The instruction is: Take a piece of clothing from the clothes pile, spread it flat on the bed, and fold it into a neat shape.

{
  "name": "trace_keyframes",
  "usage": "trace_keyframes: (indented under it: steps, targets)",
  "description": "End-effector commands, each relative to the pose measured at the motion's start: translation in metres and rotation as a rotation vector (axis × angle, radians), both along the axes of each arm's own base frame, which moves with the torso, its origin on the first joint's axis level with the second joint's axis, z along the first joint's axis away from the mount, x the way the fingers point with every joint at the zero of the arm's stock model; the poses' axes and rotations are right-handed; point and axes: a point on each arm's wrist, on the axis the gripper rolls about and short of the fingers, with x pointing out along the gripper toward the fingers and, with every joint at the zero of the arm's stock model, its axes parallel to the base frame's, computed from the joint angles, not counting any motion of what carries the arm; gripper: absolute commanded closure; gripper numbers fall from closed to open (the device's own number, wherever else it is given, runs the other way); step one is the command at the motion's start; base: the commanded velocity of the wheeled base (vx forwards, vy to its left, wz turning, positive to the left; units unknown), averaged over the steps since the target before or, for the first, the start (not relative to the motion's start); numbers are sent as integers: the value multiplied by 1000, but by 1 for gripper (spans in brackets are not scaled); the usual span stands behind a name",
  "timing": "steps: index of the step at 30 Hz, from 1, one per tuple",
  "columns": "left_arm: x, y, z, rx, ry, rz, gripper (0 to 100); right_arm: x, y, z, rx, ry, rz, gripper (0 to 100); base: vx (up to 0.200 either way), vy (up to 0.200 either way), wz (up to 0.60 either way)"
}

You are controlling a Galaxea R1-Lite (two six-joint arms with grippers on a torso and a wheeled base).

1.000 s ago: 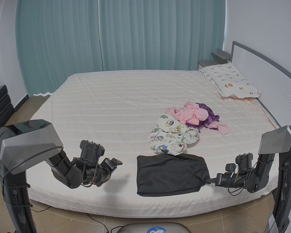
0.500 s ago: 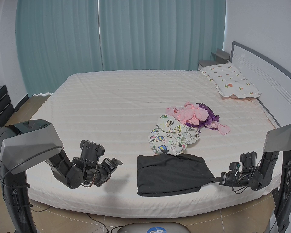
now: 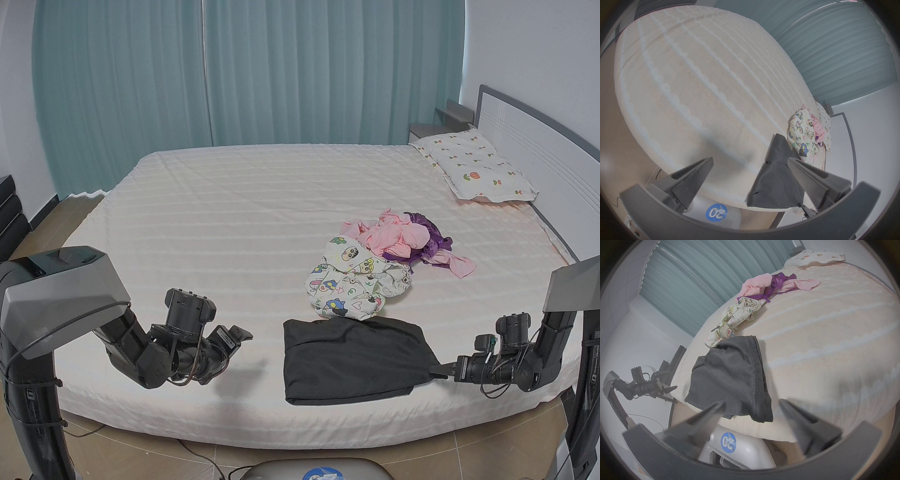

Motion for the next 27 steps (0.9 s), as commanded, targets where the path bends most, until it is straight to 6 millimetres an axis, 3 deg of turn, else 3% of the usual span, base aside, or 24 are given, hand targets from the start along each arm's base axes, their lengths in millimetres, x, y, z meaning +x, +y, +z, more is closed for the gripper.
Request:
trace_keyframes:
  steps: [1,5,9,14,15,17,21,27]
  targets:
    - [0,0,0,-1,3,1,0,10,-3,8,5,-51,-17,0,0,0,0]
    - [-4,2,0,-11,13,-1,0,22,-3,30,23,-127,-63,0,0,0,0]
    - [-19,8,4,-38,-1,-29,0,46,6,66,101,-219,-166,0,0,0,0]
    - [-37,15,20,-63,-85,-29,0,58,4,74,89,-257,-260,0,0,0,0]
    - [-47,20,35,-83,-156,-32,0,59,1,78,63,-280,-310,0,0,0,0]
    - [-56,24,54,-87,-242,-45,0,54,-4,92,49,-320,-353,0,0,0,0]
    - [-74,33,98,-72,-401,-78,0,25,-16,141,53,-427,-410,0,0,0,0]
    - [-105,60,131,121,-555,-74,0,-31,-21,204,42,-606,-476,0,0,0,0]
